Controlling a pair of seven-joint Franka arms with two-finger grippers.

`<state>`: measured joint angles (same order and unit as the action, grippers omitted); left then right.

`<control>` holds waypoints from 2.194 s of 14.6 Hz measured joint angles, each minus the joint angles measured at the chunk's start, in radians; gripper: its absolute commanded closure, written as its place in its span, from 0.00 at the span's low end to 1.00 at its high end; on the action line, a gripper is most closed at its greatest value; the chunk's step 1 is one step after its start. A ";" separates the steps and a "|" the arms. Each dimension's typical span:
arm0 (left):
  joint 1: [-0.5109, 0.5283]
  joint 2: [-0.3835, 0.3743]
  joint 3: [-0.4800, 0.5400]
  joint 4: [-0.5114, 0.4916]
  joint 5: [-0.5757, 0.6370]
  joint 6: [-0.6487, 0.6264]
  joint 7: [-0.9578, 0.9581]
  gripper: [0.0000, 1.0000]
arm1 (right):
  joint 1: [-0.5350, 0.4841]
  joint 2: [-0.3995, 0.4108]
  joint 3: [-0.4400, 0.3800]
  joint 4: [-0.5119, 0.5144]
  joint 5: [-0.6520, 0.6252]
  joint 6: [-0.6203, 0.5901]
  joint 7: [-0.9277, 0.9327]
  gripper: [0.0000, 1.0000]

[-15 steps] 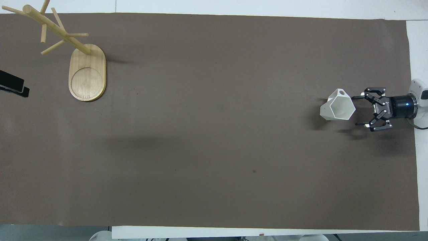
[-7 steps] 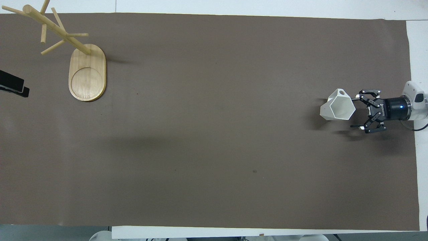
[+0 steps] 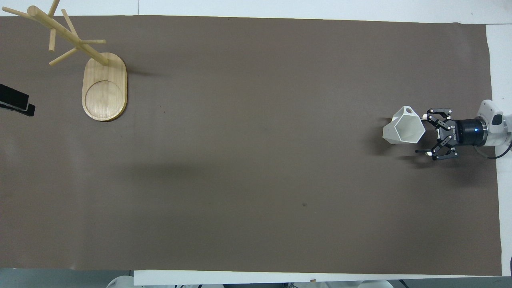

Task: Hang cup on rack
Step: 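Reach the right gripper to the white mug and close on it, then lift the mug with the right gripper while the left gripper reaches inward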

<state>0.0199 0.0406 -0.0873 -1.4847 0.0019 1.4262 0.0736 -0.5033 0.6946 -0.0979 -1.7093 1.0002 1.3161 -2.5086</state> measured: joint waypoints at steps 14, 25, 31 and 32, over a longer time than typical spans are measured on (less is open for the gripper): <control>0.000 0.000 0.000 0.000 0.000 0.000 0.000 0.00 | 0.051 0.000 0.002 -0.030 0.054 0.025 -0.001 0.00; 0.000 0.000 0.000 0.000 0.000 0.000 0.000 0.00 | 0.084 -0.007 0.002 -0.096 0.083 0.059 -0.036 0.83; 0.000 0.000 0.000 0.000 0.000 -0.026 0.000 0.00 | 0.177 -0.026 0.011 -0.099 0.154 0.080 -0.005 0.84; 0.000 0.000 0.001 0.000 0.000 -0.027 -0.002 0.00 | 0.217 -0.045 0.013 -0.100 0.182 0.111 0.028 0.84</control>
<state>0.0200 0.0406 -0.0867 -1.4848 0.0019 1.3992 0.0721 -0.2867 0.6500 -0.0853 -1.8088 1.1822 1.4274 -2.4807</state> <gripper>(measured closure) 0.000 0.229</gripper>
